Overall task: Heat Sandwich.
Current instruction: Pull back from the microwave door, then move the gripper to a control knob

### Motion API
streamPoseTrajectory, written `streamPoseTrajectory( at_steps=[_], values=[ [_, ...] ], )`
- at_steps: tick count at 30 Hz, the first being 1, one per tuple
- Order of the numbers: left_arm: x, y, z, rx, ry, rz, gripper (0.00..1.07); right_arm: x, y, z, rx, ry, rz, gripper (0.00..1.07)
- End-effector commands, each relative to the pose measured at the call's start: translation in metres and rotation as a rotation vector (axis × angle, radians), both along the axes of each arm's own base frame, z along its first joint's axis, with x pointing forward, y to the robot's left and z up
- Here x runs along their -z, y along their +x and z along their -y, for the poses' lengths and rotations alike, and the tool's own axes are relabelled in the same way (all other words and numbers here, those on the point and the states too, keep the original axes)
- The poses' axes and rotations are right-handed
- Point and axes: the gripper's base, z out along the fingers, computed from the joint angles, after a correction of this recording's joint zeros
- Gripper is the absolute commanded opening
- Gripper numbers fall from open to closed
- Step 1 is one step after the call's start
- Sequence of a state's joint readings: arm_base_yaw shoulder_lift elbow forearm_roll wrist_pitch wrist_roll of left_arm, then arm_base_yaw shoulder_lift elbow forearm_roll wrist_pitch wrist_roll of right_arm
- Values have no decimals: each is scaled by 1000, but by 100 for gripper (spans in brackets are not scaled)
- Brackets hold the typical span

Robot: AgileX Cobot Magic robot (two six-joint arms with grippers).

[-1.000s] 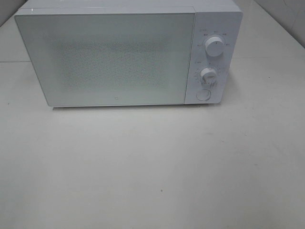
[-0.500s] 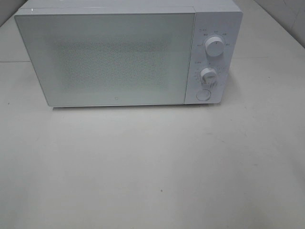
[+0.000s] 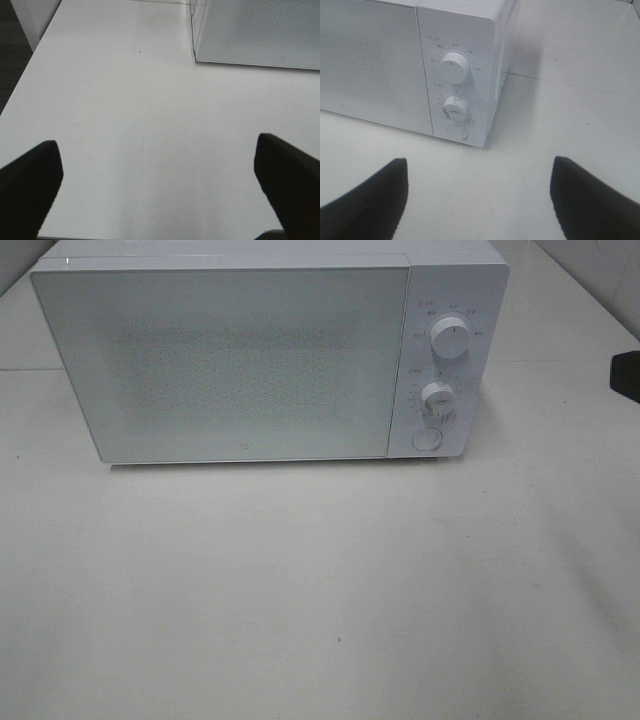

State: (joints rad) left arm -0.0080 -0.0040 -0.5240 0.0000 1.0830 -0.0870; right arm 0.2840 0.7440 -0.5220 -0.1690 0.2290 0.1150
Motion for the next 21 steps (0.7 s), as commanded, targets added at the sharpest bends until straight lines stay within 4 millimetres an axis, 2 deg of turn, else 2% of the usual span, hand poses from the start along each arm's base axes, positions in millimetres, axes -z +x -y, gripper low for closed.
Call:
streamPoseTrajectory(
  at_steps=[1, 5, 13, 20, 21],
  values=[
    [0, -2, 0, -6, -6, 25, 100, -2, 11, -3, -3, 16, 32, 75],
    [0, -2, 0, -6, -6, 25, 100, 7, 30, -11, -17, 36, 36, 75],
    [0, -2, 0, -6, -6, 25, 100, 19, 55, -21, -27, 95, 59, 75],
    [0, -2, 0, -6, -6, 25, 100, 37, 65, -26, -35, 179, 132, 75],
    [0, -2, 0, -6, -6, 25, 100, 46, 66, -25, -17, 202, 150, 75]
  ],
)
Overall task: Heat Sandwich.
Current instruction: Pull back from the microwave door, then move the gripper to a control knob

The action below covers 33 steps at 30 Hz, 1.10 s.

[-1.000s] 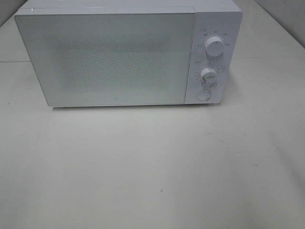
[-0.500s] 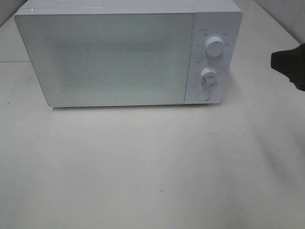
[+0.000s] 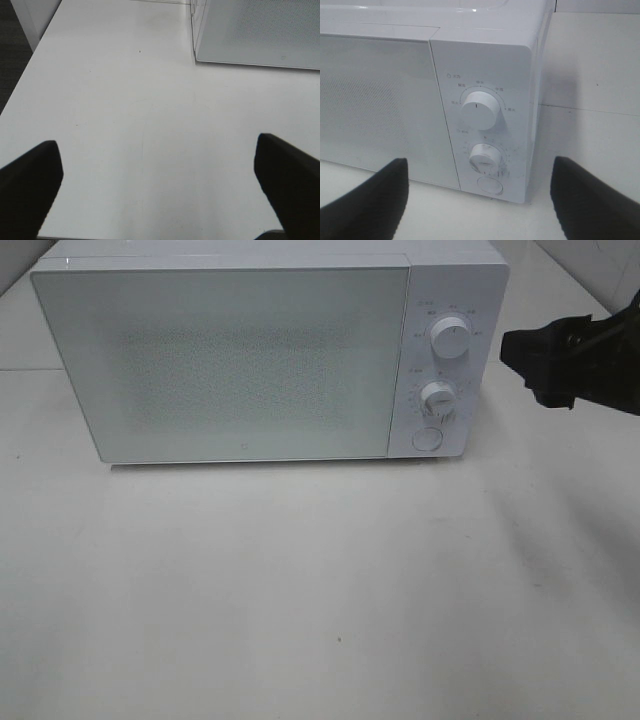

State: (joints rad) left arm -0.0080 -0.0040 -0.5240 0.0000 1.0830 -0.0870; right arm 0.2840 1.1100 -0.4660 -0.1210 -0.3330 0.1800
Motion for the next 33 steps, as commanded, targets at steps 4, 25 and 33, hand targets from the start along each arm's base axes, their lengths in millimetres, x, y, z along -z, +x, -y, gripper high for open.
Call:
streamPoseTrajectory(
  at_steps=[4, 25, 33],
  values=[
    [0, -2, 0, -6, -6, 25, 100, 22, 4, 5, 58, 18, 95, 75],
    [0, -2, 0, -6, -6, 25, 100, 71, 11, 5, 257, 24, 94, 75],
    [0, -2, 0, -6, -6, 25, 100, 89, 12, -14, 259, -5, 125, 75]
  ],
)
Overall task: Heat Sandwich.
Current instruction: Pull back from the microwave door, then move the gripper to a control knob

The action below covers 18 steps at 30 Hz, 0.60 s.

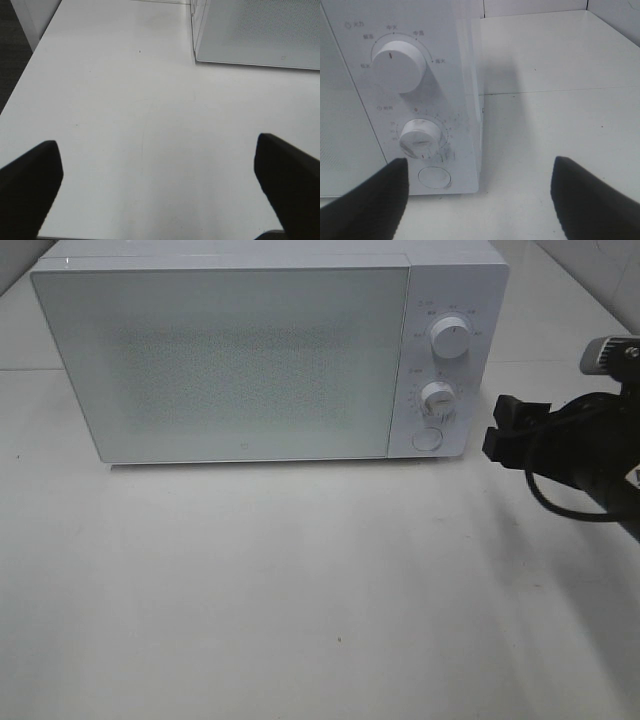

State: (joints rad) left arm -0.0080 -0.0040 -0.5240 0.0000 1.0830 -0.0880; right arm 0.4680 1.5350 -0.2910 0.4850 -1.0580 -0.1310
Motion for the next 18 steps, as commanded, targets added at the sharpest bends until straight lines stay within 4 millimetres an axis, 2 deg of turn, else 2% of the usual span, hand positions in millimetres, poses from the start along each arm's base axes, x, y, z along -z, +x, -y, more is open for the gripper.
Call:
streamPoseTrajectory(
  at_steps=[1, 11, 18],
  values=[
    [0, -2, 0, -5, -5, 25, 100, 8, 0, -9, 18, -27, 43, 75],
    [0, -2, 0, -5, -5, 25, 100, 22, -7, -32, -37, -62, 64, 75],
    [0, -2, 0, -5, -5, 25, 100, 25, -14, -39, -13, -55, 46, 75]
  ],
)
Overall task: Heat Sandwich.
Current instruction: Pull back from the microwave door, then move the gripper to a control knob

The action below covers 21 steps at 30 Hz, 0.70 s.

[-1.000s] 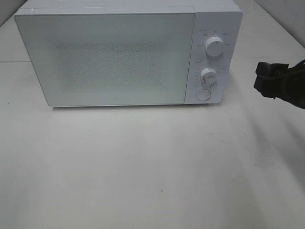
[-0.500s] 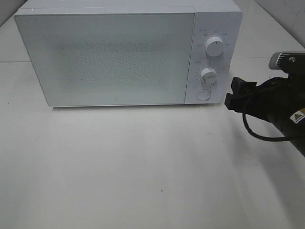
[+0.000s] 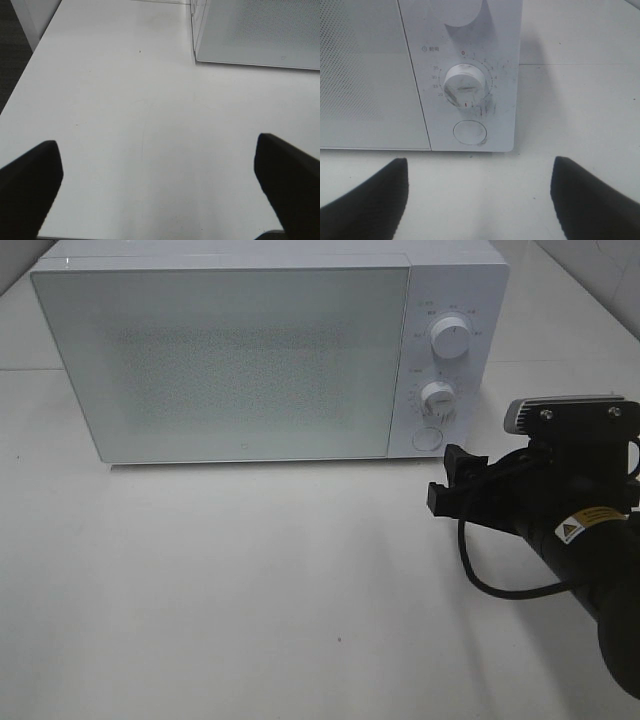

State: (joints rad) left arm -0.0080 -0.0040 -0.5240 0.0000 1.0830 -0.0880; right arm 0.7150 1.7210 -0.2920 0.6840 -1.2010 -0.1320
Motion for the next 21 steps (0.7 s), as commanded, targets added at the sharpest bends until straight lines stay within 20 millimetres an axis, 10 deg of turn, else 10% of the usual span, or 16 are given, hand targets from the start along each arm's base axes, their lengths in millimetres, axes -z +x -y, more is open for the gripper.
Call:
streamPoseTrajectory(
  at_steps=[1, 21],
  values=[
    [0, -2, 0, -5, -5, 25, 100, -8, 0, -1, 20, -5, 93, 75],
    [0, -2, 0, -5, -5, 25, 100, -1, 28, -24, 19, -16, 114, 75]
  ],
)
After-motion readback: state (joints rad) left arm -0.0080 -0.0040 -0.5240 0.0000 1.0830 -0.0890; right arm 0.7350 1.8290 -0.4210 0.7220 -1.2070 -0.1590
